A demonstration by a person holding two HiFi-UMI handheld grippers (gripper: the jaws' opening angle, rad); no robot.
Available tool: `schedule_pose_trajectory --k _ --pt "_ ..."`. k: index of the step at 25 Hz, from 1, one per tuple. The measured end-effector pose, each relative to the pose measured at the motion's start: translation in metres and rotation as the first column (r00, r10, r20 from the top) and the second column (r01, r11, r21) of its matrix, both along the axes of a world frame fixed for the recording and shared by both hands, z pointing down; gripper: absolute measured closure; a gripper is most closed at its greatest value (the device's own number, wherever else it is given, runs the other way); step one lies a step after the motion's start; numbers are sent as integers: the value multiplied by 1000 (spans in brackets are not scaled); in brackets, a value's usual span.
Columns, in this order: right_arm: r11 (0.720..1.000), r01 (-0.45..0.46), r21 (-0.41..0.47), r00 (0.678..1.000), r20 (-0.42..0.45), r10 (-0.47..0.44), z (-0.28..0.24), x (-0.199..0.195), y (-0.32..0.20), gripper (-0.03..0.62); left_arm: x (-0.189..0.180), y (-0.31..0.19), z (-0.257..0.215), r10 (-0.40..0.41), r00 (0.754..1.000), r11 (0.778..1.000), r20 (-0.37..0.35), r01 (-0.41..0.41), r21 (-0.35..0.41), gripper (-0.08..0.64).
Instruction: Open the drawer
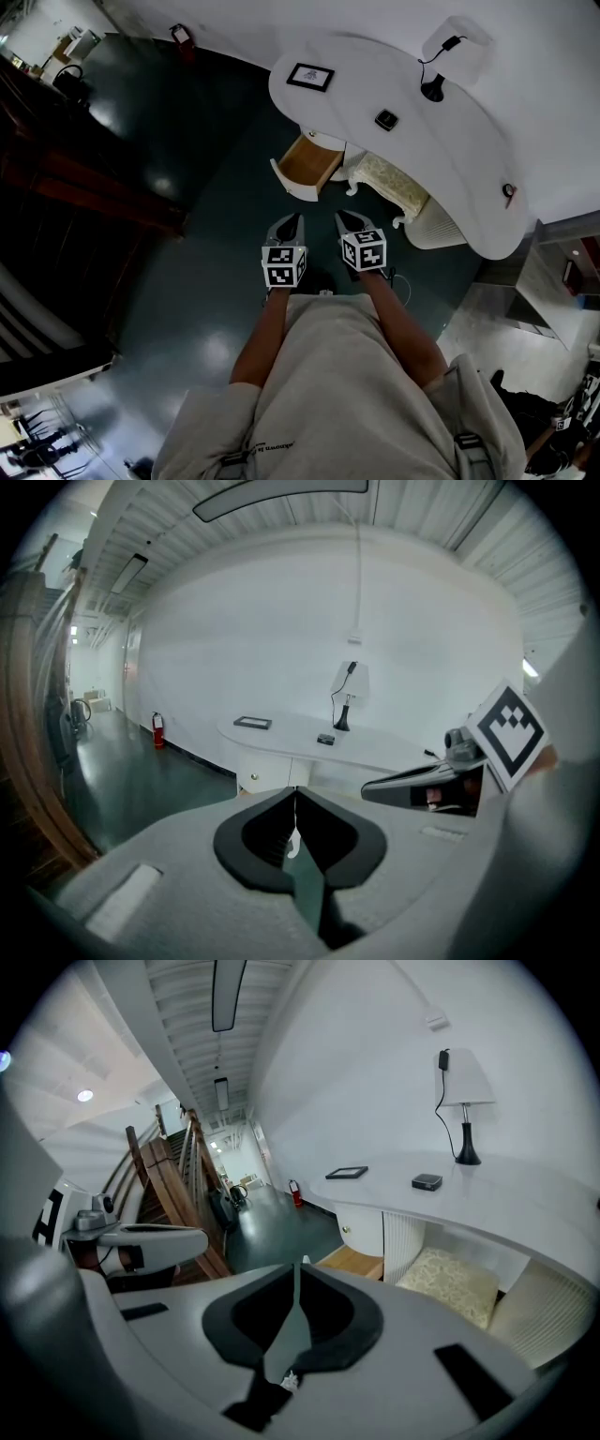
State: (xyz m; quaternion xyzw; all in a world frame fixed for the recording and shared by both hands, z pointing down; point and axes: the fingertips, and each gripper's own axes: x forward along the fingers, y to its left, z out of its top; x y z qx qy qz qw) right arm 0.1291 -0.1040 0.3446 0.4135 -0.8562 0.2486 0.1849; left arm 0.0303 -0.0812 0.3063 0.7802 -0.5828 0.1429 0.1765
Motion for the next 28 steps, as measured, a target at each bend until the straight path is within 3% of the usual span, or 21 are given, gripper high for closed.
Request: schedule_pose_trajectory --k 28 --pt "998 44 46 999 -6 -44 -12 -14 -3 574 -7 4 5 -13 1000 1000 -6 13 -22 549"
